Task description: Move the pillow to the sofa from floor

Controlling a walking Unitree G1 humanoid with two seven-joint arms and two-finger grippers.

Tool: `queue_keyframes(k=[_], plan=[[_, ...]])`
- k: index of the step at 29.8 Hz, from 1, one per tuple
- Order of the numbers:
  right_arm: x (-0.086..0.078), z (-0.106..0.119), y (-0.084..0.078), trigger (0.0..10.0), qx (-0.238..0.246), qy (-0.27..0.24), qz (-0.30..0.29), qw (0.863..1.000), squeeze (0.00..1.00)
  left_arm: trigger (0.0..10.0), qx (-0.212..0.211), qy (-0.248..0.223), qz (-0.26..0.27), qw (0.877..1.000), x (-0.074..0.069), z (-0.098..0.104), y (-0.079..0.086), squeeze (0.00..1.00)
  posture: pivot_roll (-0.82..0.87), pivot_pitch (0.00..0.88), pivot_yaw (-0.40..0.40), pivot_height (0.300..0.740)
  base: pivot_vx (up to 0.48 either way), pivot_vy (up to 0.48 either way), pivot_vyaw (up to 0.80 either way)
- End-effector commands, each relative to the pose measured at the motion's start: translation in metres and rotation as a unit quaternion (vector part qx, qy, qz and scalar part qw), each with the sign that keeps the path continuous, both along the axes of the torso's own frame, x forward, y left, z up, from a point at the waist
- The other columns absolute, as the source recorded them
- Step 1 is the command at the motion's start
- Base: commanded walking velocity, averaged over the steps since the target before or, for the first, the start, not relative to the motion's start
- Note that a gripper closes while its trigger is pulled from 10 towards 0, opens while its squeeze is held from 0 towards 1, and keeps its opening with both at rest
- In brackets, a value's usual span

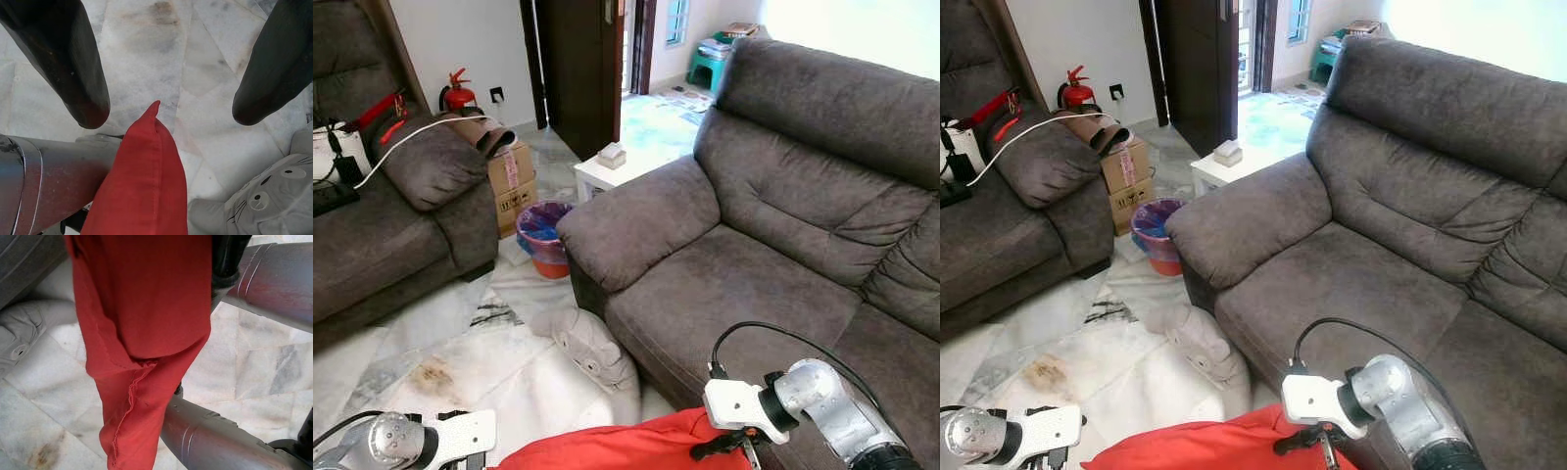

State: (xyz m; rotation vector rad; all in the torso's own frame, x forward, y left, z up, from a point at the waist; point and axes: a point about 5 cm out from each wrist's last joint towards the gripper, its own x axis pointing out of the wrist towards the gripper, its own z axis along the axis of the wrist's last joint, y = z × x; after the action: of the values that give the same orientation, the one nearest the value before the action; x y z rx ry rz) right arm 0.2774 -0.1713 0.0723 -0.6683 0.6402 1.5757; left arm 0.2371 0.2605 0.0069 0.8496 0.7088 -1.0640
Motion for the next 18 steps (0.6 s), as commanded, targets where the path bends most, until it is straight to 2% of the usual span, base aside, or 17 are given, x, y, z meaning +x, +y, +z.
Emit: queue_keyframes(k=[1, 18], plan=[[0.006, 0.020, 0.005, 10.0, 0.029, -0.032, 0.018, 0.999, 0.00, 10.0, 0.003, 0.003, -0.005, 1.000, -0.001, -0.001, 0.001, 0.00, 0.12, 0.062, -0.030, 0.740, 0.000, 0.000, 0.00], [-0.002, 0.037, -0.006, 10.0, 0.034, -0.030, 0.053, 0.998, 0.00, 10.0, -0.006, -0.001, -0.016, 1.000, 0.002, 0.002, -0.003, 0.00, 0.11, 0.063, -0.033, 0.740, 0.000, 0.000, 0.00]])
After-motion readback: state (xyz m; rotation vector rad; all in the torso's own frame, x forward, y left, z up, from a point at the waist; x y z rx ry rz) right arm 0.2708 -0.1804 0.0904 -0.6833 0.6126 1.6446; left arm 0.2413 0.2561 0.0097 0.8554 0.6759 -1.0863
